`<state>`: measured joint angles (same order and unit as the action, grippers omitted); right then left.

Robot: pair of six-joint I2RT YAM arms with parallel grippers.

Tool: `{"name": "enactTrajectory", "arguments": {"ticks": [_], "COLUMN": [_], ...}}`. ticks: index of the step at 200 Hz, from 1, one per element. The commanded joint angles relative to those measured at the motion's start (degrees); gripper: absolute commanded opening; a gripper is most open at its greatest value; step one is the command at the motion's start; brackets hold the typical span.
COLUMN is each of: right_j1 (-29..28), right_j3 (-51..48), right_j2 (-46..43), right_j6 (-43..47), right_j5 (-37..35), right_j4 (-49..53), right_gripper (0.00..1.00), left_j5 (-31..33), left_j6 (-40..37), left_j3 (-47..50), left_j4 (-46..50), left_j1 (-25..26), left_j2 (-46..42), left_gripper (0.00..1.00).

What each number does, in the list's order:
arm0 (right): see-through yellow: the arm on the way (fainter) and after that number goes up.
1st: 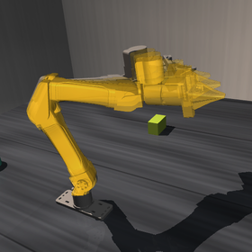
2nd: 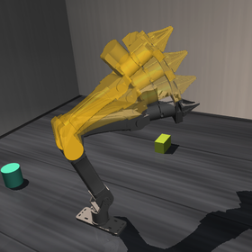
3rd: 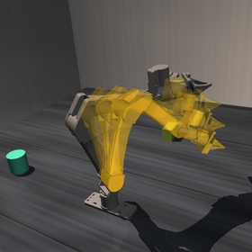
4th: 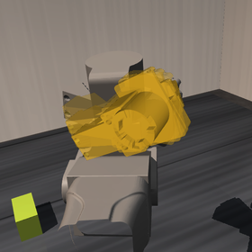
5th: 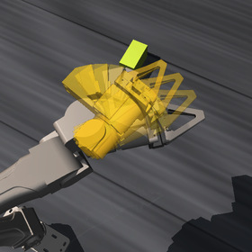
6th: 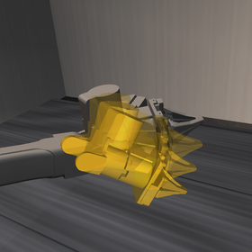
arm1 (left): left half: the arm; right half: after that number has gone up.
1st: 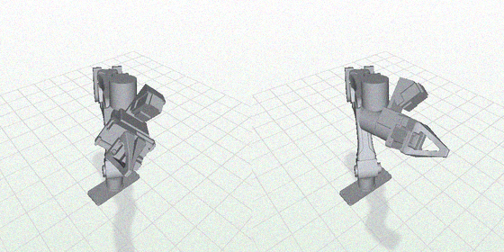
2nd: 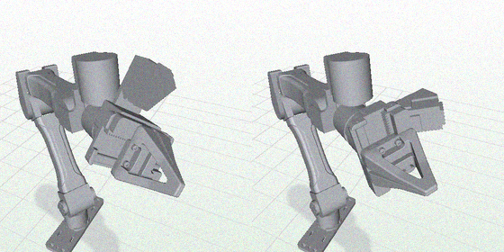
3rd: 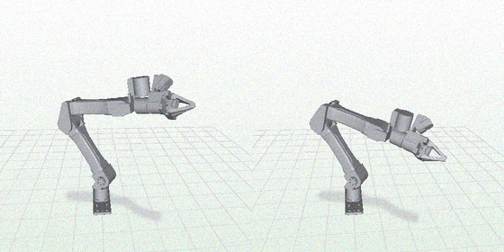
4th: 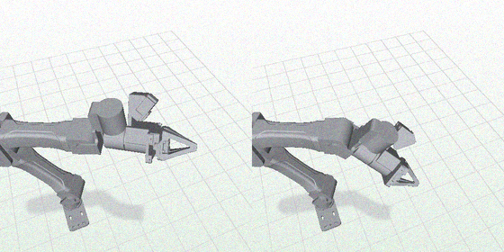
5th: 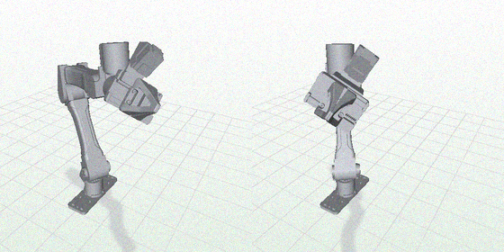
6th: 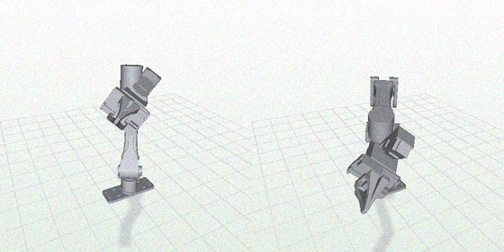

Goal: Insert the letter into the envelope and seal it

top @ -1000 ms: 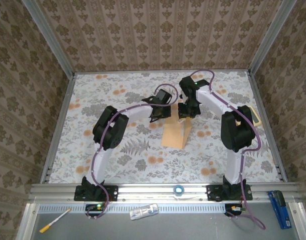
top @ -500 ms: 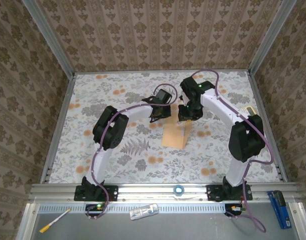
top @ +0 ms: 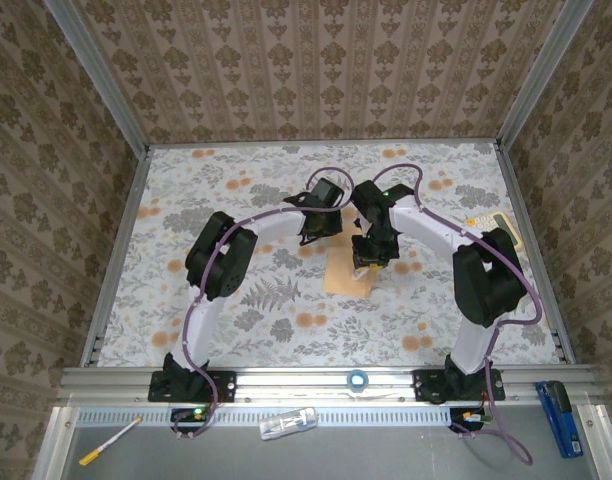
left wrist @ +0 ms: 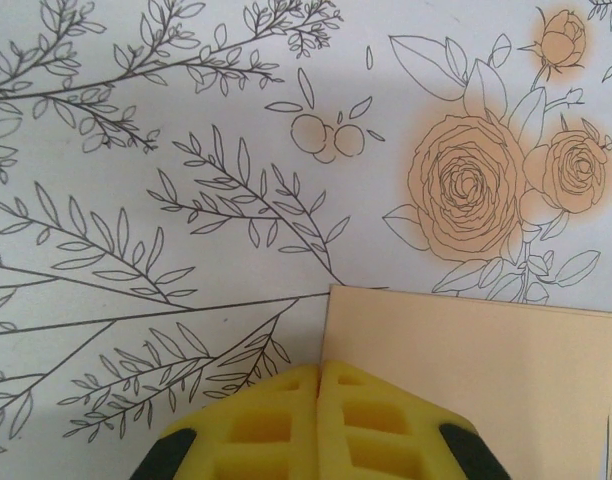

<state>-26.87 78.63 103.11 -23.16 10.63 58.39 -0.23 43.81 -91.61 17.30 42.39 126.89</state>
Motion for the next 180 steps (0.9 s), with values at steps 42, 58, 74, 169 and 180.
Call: {"name": "enactTrajectory", "arguments": {"ticks": [42, 58, 74, 169, 180], "right_j1": [-0.2, 0.0, 0.1, 2.2, 2.8], "right_j3": [2.5, 3.4, 4.5, 9.9, 10.5], "right_j2": [3.4, 4.5, 5.6, 11.6, 12.2], "right_j6": [0.1, 0.5, 0.8, 2.2, 2.7], "right_j5": [-5.7, -6.7, -7.1, -8.6, -8.5], "right_j4": [-0.8, -0.8, -1.1, -1.9, -1.9], "right_gripper": [0.14, 0.13, 0.13, 0.12, 0.12], "left_j5": [-1.9, -2.0, -2.0, -2.3, -2.4], "left_j6": [0.8, 0.8, 0.8, 0.9, 0.9], "left_j3": [2.5, 2.7, 2.9, 3.9, 3.9], "left_j4": [6.4, 6.2, 6.2, 5.3, 5.3], "left_j1": [0.4, 0.4, 0.4, 0.0, 0.0], "left_j2": [0.7, 0.6, 0.6, 0.0, 0.0], "left_gripper": [0.0, 0.0, 0.0, 0.0, 0.0]}}
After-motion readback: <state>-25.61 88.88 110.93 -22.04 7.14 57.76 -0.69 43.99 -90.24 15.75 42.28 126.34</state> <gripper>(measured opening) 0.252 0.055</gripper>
